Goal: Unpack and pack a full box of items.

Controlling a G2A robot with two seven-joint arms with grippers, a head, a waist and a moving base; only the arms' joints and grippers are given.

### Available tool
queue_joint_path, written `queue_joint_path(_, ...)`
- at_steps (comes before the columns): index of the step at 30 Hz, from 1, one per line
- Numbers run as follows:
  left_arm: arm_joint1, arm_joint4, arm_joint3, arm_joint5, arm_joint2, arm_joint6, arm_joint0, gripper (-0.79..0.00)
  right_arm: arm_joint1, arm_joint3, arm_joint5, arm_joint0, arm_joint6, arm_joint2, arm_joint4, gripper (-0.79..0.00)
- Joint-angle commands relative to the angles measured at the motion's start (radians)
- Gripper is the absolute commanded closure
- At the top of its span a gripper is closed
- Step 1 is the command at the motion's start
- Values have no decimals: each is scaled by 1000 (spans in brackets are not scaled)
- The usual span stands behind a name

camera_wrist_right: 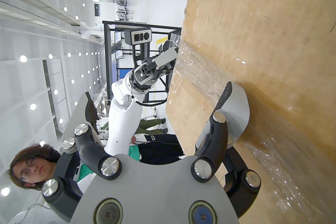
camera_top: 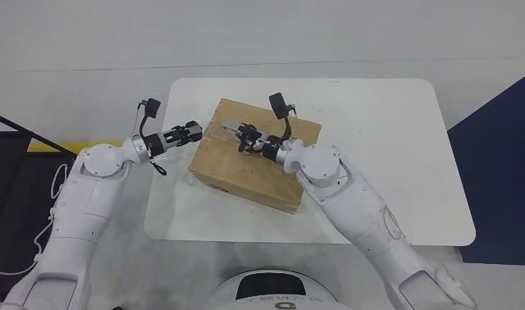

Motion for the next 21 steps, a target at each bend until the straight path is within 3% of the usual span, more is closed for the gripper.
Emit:
queue_joint_path(1, 1, -1, 0, -1, -1, -1, 1, 0, -8, 34, 4, 23, -6, -16, 18, -785)
queue_joint_path(21, 14, -8, -13, -13, -16, -24, 13, 0, -93, 244, -19, 182, -93, -158, 120, -785)
